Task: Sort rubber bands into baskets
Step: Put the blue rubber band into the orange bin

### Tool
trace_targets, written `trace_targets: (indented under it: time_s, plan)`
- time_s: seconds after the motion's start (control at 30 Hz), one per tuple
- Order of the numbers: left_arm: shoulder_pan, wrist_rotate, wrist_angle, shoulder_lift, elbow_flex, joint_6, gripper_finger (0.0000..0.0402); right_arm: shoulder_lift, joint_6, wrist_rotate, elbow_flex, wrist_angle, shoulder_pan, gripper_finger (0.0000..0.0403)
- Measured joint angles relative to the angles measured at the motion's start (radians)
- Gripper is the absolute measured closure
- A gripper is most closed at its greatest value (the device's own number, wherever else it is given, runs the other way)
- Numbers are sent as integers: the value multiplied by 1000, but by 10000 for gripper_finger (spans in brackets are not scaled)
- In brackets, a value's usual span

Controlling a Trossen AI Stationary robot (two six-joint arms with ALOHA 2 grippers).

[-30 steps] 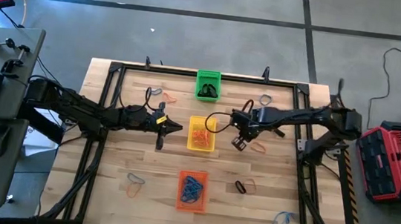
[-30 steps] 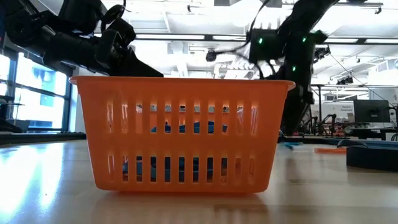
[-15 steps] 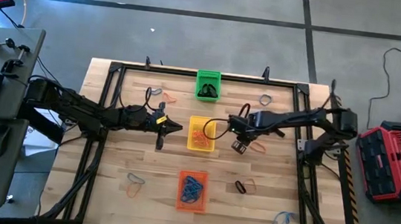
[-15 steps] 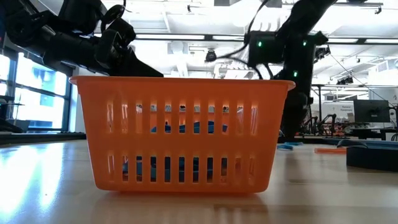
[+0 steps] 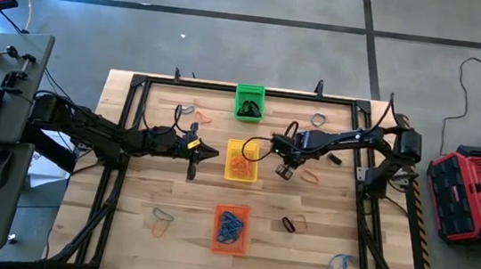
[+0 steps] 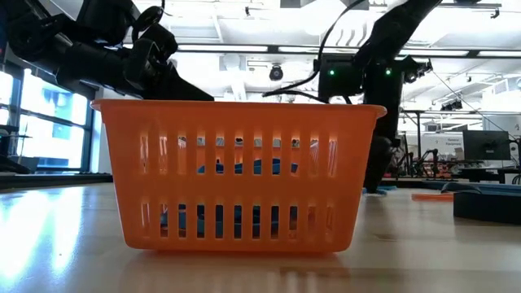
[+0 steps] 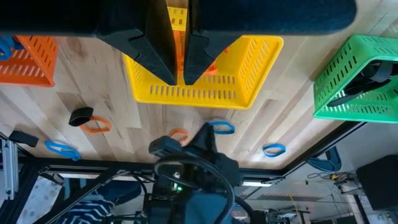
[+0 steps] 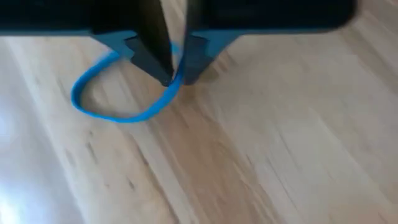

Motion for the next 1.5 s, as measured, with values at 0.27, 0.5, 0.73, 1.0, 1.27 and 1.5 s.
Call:
trace_targets:
  time_s: [0.27,0.5,0.73,1.0,1.27,1.5]
  plan:
    - [0,0,1,0,0,0,383,-79,42,-66,0,13,109,399]
    - [0,0,2,0,0,0,383,-159,128,-149,0,169,299,402]
    - [0,0,8,0,0,5,383,-170,162,-242,1,508,443,402]
    - [0,-1,8,0,0,23,383,-143,161,-258,2,727,524,403]
    - [0,-6,14,0,0,27,383,-30,161,-319,44,773,524,403]
    - [0,-11,15,0,0,27,383,58,86,-357,194,635,524,403]
